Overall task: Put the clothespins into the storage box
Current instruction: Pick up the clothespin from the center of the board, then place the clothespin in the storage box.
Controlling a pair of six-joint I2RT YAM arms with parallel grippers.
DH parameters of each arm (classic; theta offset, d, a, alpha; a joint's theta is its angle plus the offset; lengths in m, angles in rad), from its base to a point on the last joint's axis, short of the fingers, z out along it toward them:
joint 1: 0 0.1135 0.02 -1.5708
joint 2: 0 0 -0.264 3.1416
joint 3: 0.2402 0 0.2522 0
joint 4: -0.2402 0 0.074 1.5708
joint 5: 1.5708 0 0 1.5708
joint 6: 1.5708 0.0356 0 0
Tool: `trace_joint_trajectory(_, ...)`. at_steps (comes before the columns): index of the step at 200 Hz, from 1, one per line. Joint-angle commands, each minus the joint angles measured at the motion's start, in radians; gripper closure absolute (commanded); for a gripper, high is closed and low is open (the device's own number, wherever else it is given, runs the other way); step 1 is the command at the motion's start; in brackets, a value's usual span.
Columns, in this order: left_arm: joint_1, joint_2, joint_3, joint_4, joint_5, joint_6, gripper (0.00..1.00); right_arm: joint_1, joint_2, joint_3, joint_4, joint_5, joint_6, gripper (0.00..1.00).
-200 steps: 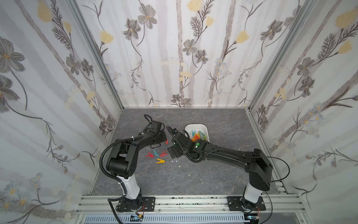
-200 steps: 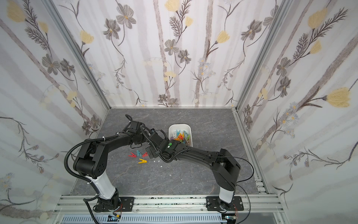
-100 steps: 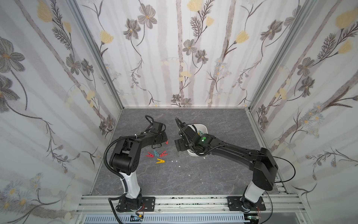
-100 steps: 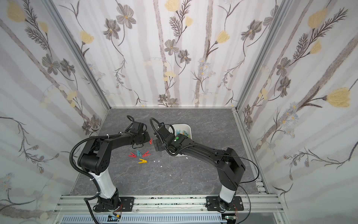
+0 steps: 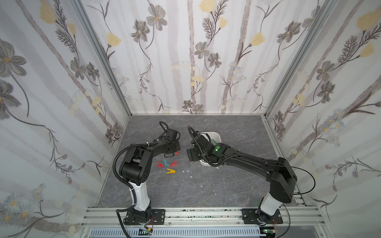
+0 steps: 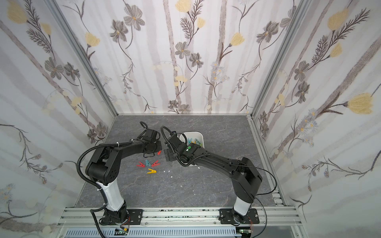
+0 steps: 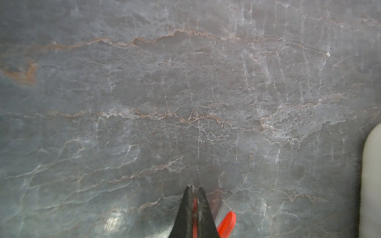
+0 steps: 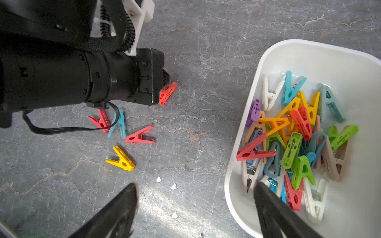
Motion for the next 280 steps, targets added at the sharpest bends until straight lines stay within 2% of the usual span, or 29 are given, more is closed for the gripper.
trace_joint_trajectory(1, -0.010, -0.044, 0.024, -0.058, -0.018, 0.021, 1.00, -0.007, -0.026, -0.020, 0.043, 0.012, 0.021, 0.12)
trace_joint_trajectory(23, -0.056, -0.104, 0.060, -0.104, -0.004, 0.011, 1.00, -0.034, -0.070, -0.062, 0.057, 0.000, 0.038, 0.12)
trace_joint_trajectory(62, -0.206, -0.167, 0.124, -0.115, 0.058, -0.062, 1.00, -0.122, -0.218, -0.223, 0.130, -0.081, 0.080, 0.11)
trace_joint_trajectory(92, -0.306, -0.133, 0.165, -0.051, 0.125, -0.117, 1.00, -0.217, -0.328, -0.349, 0.190, -0.195, 0.134, 0.12)
trace_joint_trajectory(131, -0.358, -0.021, 0.252, -0.031, 0.144, -0.120, 1.00, -0.243, -0.374, -0.412, 0.197, -0.199, 0.152, 0.12)
trace_joint_trajectory(151, -0.358, 0.003, 0.268, -0.036, 0.147, -0.113, 0.94, -0.243, -0.376, -0.424, 0.207, -0.205, 0.161, 0.13)
trace_joint_trajectory(173, -0.354, -0.016, 0.270, -0.061, 0.123, -0.090, 0.77, -0.237, -0.375, -0.429, 0.217, -0.211, 0.164, 0.13)
trace_joint_trajectory(188, -0.341, -0.061, 0.239, -0.074, 0.097, -0.081, 0.70, -0.224, -0.370, -0.425, 0.219, -0.210, 0.157, 0.14)
trace_joint_trajectory(229, -0.280, -0.277, 0.051, -0.128, -0.003, -0.073, 0.66, -0.149, -0.312, -0.356, 0.183, -0.167, 0.087, 0.16)
trace_joint_trajectory(255, -0.226, -0.446, -0.103, -0.200, -0.049, -0.098, 0.64, -0.016, -0.225, -0.265, 0.128, -0.100, -0.003, 0.17)
trace_joint_trajectory(280, -0.146, -0.595, -0.269, -0.259, -0.078, -0.144, 0.64, 0.070, -0.133, -0.173, 0.089, -0.098, -0.064, 0.18)
